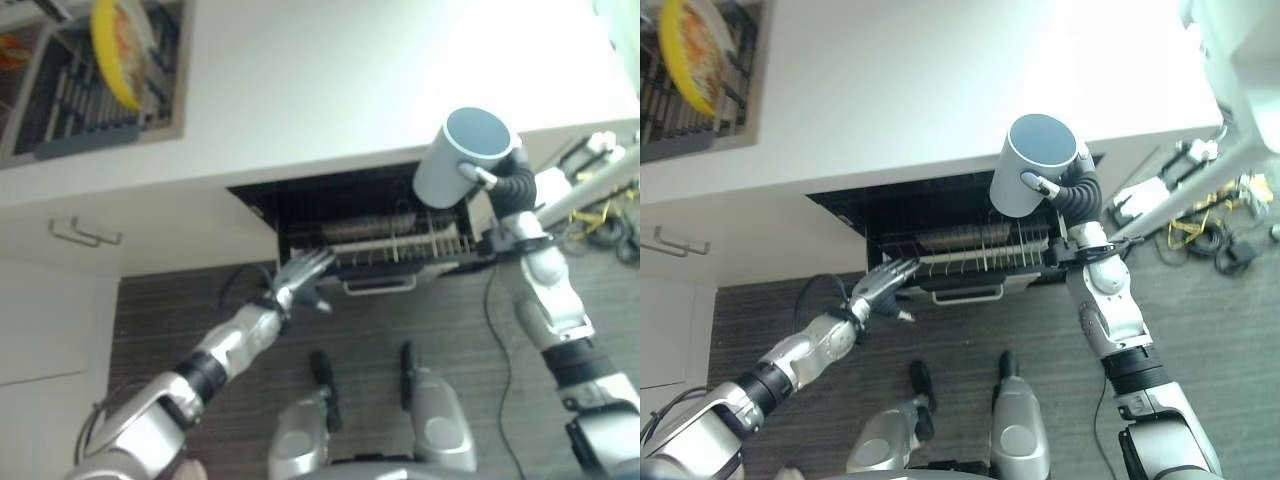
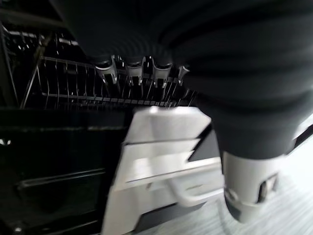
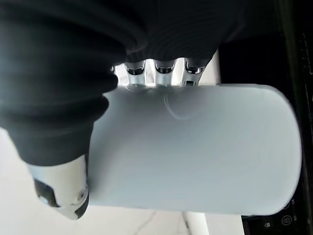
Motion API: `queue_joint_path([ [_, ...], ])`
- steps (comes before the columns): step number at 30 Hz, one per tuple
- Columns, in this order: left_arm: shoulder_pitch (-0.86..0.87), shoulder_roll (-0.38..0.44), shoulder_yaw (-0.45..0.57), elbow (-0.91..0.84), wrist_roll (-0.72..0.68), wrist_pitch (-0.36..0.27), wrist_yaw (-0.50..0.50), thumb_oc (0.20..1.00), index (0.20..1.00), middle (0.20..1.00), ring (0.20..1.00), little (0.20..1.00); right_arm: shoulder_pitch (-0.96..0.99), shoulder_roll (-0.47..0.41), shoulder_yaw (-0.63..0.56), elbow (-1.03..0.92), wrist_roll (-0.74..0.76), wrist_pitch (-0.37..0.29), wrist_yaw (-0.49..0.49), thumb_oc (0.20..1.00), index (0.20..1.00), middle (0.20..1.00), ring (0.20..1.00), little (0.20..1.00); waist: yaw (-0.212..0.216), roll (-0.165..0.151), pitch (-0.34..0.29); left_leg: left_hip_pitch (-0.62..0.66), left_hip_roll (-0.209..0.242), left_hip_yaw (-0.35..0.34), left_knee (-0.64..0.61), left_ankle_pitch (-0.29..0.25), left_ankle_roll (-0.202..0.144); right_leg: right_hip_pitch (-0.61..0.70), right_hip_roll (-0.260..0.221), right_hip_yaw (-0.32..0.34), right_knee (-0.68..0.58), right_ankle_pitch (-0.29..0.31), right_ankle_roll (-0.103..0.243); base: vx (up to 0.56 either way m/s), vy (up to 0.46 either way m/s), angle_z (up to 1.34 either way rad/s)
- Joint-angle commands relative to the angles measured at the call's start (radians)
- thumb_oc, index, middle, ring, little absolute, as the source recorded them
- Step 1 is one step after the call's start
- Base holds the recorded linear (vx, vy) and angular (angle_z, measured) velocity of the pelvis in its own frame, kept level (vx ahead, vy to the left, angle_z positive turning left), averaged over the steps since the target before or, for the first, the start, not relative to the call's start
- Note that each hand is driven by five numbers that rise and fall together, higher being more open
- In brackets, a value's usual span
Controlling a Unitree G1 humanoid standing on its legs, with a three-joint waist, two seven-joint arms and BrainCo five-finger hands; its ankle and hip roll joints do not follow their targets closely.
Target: Place the dishes in the dishwasher.
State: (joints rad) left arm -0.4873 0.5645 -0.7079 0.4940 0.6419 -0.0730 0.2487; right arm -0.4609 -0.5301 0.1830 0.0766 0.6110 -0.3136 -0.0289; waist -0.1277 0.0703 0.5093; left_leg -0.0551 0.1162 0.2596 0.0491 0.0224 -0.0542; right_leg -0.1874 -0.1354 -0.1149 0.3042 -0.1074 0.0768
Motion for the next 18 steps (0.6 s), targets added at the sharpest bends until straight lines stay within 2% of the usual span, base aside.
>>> queue_joint_path([
  [1, 0.04, 0.011, 0.006, -0.015, 0.021, 0.013, -0.029, 1.0, 1.0, 1.0, 1.0, 1.0, -0.02, -0.015, -0.056, -0.073, 0.032, -0.023, 0.014, 0.2, 0.2, 0.2, 0.2, 0.2, 0.006, -0.022, -0.094, -0.075, 0.087, -0.077, 0.171, -0.077, -0.032, -0.011, -0.131, -0.003, 0.029, 0.01, 0.083, 0.01, 0.023, -0.11],
  [11, 0.016, -0.027, -0.015, 0.025, 0.058, 0.031, -0.097, 1.0, 1.0, 1.0, 1.0, 1.0, 0.004, 0.001, -0.047, -0.106, 0.068, -0.014, 0.053, 0.2, 0.2, 0.2, 0.2, 0.2, -0.014, -0.024, -0.057, -0.107, 0.088, -0.073, 0.206, -0.081, -0.028, -0.051, -0.125, 0.018, 0.074, -0.005, 0.071, 0.0, -0.002, -0.03],
  [15, 0.03, -0.038, -0.021, 0.003, -0.034, 0.001, -0.218, 1.0, 1.0, 1.0, 1.0, 1.0, 0.027, 0.008, -0.043, -0.138, 0.05, 0.005, 0.052, 0.2, 0.2, 0.2, 0.2, 0.2, -0.023, -0.011, -0.056, -0.093, 0.087, -0.059, 0.199, -0.08, -0.029, -0.042, -0.133, 0.013, 0.073, -0.007, 0.073, 0.01, 0.038, 0.0],
  [18, 0.049, -0.046, -0.028, -0.041, -0.079, -0.004, -0.373, 1.0, 1.0, 1.0, 1.0, 1.0, 0.038, 0.013, -0.04, -0.147, 0.044, 0.019, 0.045, 0.2, 0.2, 0.2, 0.2, 0.2, -0.024, 0.003, -0.057, -0.08, 0.083, -0.05, 0.188, -0.078, -0.03, -0.031, -0.144, 0.004, 0.064, -0.005, 0.077, -0.01, 0.031, 0.03],
])
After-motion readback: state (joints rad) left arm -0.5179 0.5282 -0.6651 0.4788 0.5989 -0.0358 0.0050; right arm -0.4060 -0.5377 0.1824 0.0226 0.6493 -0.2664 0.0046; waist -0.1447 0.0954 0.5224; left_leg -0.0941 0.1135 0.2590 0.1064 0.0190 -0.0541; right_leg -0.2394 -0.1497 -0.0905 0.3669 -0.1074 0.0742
